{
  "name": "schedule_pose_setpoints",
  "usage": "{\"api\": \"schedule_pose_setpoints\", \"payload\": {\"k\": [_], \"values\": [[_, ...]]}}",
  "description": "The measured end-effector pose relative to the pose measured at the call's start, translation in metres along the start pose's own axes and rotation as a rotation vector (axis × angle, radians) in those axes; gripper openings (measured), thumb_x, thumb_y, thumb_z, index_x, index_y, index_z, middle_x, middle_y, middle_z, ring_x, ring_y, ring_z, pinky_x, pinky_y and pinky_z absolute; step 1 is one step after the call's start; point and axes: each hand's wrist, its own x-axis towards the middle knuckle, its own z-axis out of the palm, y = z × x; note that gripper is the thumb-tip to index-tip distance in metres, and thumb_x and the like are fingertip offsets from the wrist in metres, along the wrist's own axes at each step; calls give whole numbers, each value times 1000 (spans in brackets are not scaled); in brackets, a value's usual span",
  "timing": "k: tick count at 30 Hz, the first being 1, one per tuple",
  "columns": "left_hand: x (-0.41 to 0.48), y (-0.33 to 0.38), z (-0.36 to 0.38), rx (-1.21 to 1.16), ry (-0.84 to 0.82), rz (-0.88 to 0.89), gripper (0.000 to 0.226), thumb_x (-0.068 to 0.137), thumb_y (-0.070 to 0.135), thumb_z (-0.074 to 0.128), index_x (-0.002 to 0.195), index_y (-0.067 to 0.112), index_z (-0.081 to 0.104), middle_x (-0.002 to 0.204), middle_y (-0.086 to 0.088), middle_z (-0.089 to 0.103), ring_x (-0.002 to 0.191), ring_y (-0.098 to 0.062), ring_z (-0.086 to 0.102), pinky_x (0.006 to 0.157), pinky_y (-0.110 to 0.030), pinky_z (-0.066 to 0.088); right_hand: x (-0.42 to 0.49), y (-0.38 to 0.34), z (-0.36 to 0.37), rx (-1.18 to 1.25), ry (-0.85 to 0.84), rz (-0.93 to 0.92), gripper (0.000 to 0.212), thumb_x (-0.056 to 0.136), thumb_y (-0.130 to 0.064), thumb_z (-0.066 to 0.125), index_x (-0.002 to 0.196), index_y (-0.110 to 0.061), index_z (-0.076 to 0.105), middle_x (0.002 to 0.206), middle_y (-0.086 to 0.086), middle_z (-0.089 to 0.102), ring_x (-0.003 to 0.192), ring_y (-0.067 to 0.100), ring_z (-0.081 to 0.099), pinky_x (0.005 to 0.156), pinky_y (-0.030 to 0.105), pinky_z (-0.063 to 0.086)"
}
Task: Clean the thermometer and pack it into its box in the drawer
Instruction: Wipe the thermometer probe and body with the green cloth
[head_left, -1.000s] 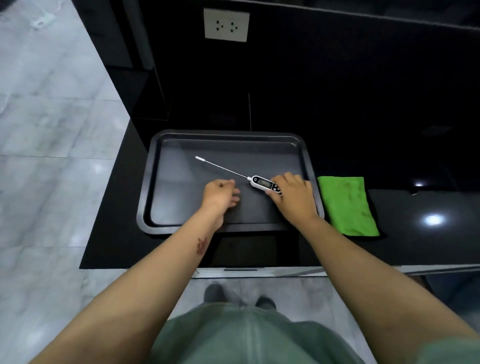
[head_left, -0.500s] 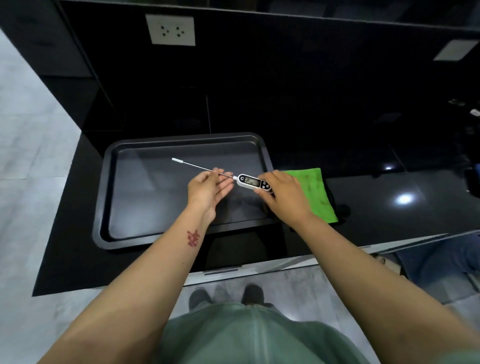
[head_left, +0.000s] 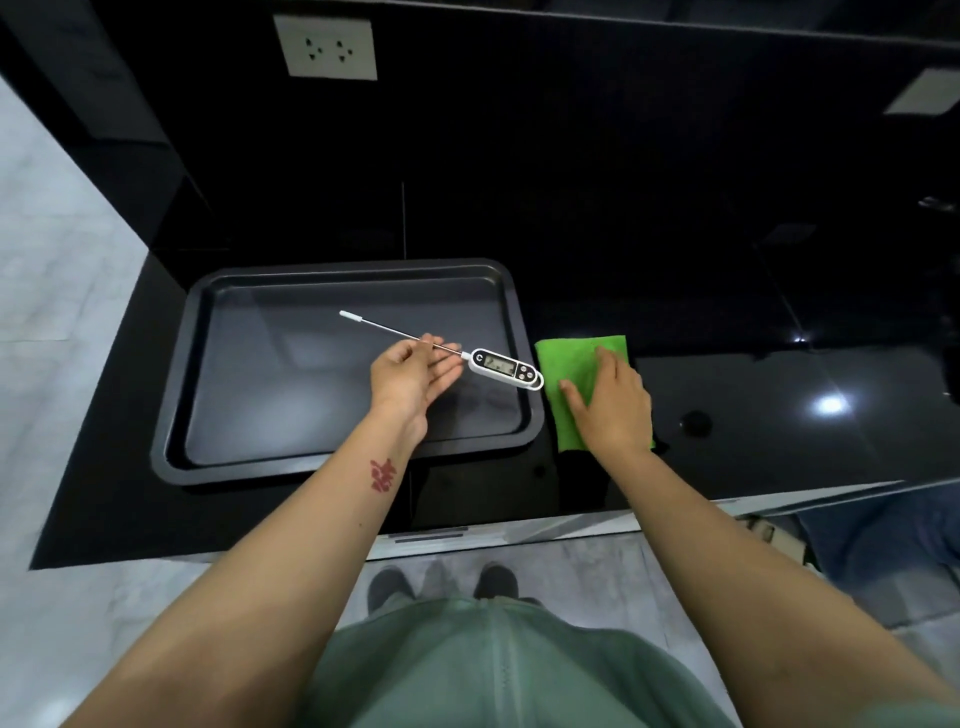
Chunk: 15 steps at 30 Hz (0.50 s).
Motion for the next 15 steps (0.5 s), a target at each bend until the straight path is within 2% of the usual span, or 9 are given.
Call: {"api": "schedule_pose_setpoints", "payload": {"k": [3, 7, 10, 15], "values": [[1, -2, 3, -2, 20, -5, 21, 101, 16, 48, 87, 5, 60, 89, -16, 72, 78, -22, 73, 67, -27, 60, 3, 5, 12, -52, -34, 0, 83, 89, -59, 49, 150, -8, 24, 156, 12, 28, 144, 27, 25, 116, 40, 22], [1, -1, 9, 0, 50, -15, 21, 101, 16, 48, 86, 6, 59, 87, -14, 72, 76, -21, 73, 66, -27, 60, 5, 1, 21, -95, 16, -10, 84, 87, -59, 51, 149, -7, 29, 155, 14, 29, 144, 29, 25, 114, 44, 22], [2, 1, 13, 3, 70, -19, 21, 101, 16, 48, 86, 6, 58, 87, -14, 72, 75, -21, 73, 66, -27, 61, 11, -2, 19, -99, 61, 19, 71, 89, -51, 53, 145, -10, 35, 149, 12, 37, 137, 30, 31, 109, 46, 24], [5, 4, 16, -4, 66, -4, 20, 101, 15, 49, 86, 6, 59, 85, -14, 72, 74, -21, 73, 65, -27, 61, 15, 4, 16, -187, 99, 37, 39, 93, -30, 52, 129, -16, 51, 127, 14, 50, 115, 33, 42, 90, 47, 33]]}}
